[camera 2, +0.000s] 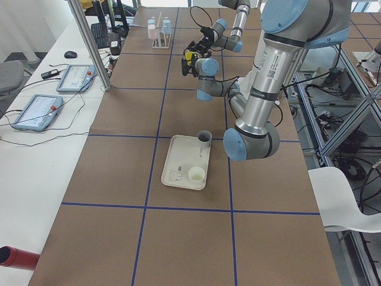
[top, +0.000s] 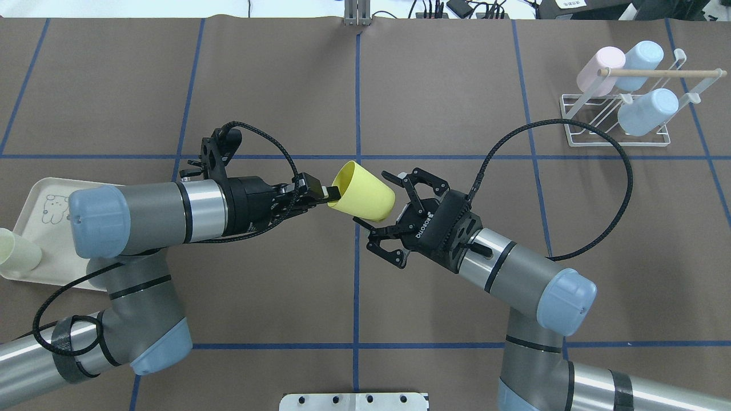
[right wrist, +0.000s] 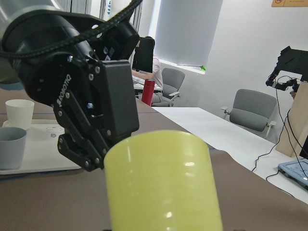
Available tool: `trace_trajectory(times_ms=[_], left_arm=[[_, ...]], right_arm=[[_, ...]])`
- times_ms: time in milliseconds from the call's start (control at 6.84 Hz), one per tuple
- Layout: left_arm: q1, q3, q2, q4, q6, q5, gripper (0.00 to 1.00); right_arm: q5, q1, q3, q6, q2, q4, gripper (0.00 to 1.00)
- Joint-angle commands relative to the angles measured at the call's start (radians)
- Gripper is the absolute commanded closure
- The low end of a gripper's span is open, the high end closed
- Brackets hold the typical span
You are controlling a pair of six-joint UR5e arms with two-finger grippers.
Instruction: Transfer IKEA cup to right arm and place on rack
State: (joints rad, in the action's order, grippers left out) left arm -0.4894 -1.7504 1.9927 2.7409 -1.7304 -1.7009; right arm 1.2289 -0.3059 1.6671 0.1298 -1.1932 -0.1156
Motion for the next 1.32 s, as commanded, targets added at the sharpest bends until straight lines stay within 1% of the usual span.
trace_trajectory(times_ms=[0,146,292,438,585,731,877,1023,1169], left_arm=[[0.0,0.0,0.0,-0.001,0.0,0.0,1.0],[-0.003,-0.001,0.0,0.0,0.0,0.0,0.98],[-0.004,-0.004,0.0,0.0,0.043,0.0,0.19],[-0.009,-0.014,-0.003,0.0,0.096,0.009,0.0],[-0.015,-0.017,-0.005,-0.001,0.104,0.003,0.0],[-0.023,-0.018,-0.006,-0.001,0.133,-0.002,0.0],[-0.032,-0.018,-0.012,-0.001,0.147,-0.005,0.0],[-0.066,-0.018,-0.015,-0.001,0.149,-0.05,0.0],[-0.124,-0.026,-0.044,-0.001,0.15,-0.115,0.0]], right_arm=[[-0.002,0.002,0.005,0.002,0.0,-0.001,0.49],[-0.003,0.001,0.005,0.002,0.0,-0.001,0.56],[-0.003,0.001,0.003,0.002,-0.002,-0.001,0.59],[-0.002,-0.001,0.003,0.004,-0.006,-0.007,0.63],[-0.002,-0.002,-0.001,0.004,-0.009,-0.018,0.73],[-0.003,-0.015,0.003,0.008,-0.009,-0.054,0.92],[-0.002,-0.042,0.005,0.011,-0.008,-0.07,1.0],[0.003,-0.062,0.008,0.013,-0.009,-0.067,1.0],[0.004,-0.07,0.032,0.013,-0.016,-0.068,1.0]])
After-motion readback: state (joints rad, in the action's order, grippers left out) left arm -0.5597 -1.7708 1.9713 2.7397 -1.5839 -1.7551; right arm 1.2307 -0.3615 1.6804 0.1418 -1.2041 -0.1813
